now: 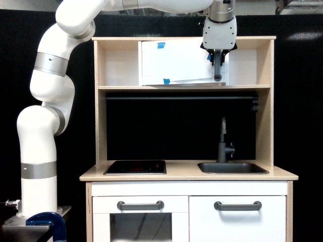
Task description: Open the oven door
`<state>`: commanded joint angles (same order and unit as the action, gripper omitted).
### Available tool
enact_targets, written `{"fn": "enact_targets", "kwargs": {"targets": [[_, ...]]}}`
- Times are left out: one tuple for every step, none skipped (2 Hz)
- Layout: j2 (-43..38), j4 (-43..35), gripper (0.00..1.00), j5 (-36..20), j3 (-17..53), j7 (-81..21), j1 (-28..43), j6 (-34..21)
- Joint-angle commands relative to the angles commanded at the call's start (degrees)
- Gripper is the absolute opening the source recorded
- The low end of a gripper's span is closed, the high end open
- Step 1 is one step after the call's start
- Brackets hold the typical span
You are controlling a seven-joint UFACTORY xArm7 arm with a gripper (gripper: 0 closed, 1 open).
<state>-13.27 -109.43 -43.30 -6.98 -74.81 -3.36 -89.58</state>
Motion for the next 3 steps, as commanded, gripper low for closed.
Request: {"fn": "enact_targets", "kwargs": {"targets": [[8.3, 8.9, 0.00, -1.9, 2.5, -6.9, -7.0, -6.1], [12.3, 12.7, 0.00, -2.3, 4.1, -8.9, -8.5, -8.4], [13.0, 13.4, 0.00, -2.3, 4.6, -9.4, -8.7, -8.8]]}}
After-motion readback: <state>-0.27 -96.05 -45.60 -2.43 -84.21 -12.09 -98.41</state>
